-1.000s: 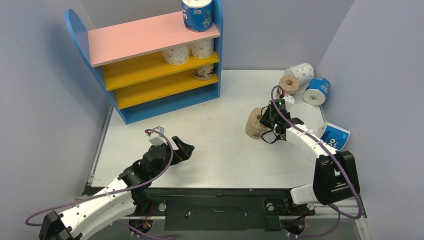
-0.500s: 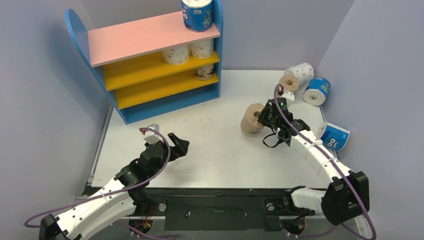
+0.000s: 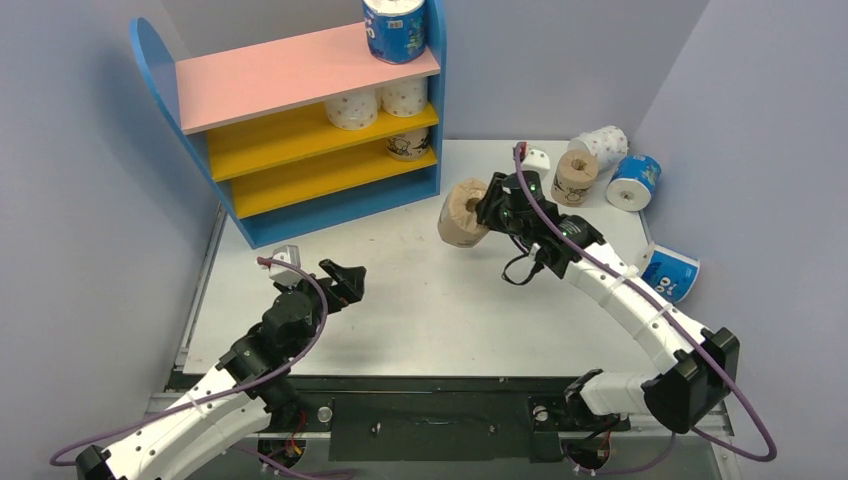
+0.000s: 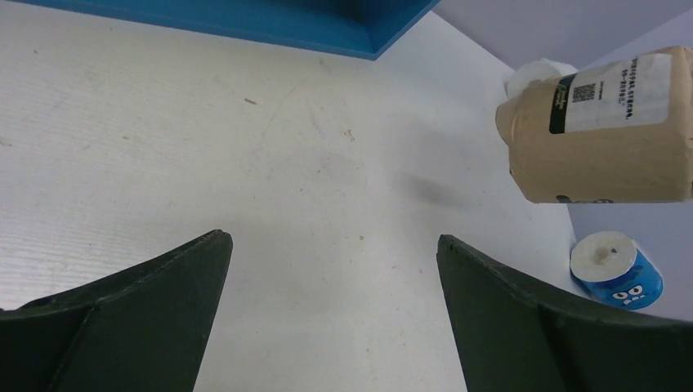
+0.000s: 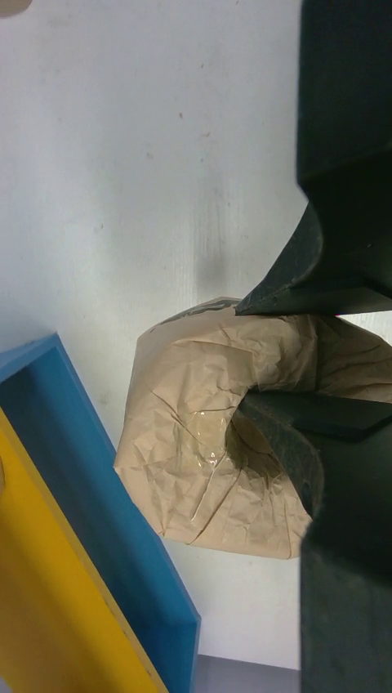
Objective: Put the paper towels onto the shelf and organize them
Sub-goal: Pick up the paper towel from the center of the board.
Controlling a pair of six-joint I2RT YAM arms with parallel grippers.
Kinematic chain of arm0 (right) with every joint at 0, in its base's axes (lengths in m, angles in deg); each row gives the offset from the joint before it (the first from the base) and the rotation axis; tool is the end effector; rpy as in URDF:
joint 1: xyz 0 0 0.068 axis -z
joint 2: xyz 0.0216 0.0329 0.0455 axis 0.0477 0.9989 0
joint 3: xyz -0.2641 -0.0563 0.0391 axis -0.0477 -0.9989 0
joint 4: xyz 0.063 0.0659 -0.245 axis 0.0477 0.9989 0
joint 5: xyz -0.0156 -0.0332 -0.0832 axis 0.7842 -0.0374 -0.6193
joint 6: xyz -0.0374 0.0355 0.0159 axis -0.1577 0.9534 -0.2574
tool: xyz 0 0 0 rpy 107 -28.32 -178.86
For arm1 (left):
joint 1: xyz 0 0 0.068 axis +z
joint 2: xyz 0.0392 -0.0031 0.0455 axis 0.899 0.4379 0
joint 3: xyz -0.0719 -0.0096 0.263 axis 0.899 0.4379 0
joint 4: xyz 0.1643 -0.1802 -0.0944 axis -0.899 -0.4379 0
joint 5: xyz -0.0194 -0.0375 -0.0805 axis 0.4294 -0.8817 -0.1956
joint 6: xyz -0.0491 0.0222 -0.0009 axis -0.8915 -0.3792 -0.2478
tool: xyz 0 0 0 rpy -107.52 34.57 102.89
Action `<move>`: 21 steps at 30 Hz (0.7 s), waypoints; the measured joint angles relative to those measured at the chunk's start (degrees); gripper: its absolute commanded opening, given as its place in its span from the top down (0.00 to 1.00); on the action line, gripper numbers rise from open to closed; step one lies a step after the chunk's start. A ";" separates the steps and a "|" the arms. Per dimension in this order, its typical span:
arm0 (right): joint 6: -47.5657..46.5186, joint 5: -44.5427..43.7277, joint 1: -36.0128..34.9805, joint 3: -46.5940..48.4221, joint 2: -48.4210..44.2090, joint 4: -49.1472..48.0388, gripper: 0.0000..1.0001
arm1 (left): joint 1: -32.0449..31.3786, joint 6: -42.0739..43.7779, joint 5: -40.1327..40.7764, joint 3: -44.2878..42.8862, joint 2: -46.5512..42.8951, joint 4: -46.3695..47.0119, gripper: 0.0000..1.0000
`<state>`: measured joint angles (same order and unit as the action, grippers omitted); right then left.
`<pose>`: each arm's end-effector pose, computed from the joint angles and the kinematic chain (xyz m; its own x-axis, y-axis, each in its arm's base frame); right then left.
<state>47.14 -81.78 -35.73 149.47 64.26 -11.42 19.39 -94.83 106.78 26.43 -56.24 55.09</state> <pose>0.2417 0.1489 0.3477 -0.5914 0.3153 -0.7422 -0.0577 0.9015 0.4289 0.1117 -0.0842 0.2456 -0.3152 -0.5705 -0.7584 0.0176 0.7955 -0.6058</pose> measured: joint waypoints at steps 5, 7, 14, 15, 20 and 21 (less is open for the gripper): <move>-0.09 -0.31 -3.34 7.10 6.99 0.28 0.71 | 0.11 4.96 0.28 -0.35 0.26 3.45 0.04; -0.07 -0.28 -4.07 9.68 10.29 0.35 0.71 | 0.11 7.23 0.35 -1.27 1.44 4.31 0.04; -0.02 -0.20 -5.62 19.26 21.51 1.16 0.71 | 0.11 10.88 1.11 -2.29 2.78 7.76 0.04; 0.02 -0.13 -5.81 21.18 23.32 1.22 0.71 | 0.11 11.17 1.51 -2.29 2.56 8.04 0.04; 0.37 0.74 -6.60 28.63 29.92 1.27 0.71 | 0.11 12.50 4.74 -2.29 1.33 8.96 0.04; 0.48 0.92 -6.82 30.12 31.21 1.25 0.71 | 0.11 12.63 5.66 -2.29 1.03 9.09 0.04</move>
<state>47.62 -80.87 -42.54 179.59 95.47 -10.17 19.50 -82.20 112.44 24.14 -55.21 64.19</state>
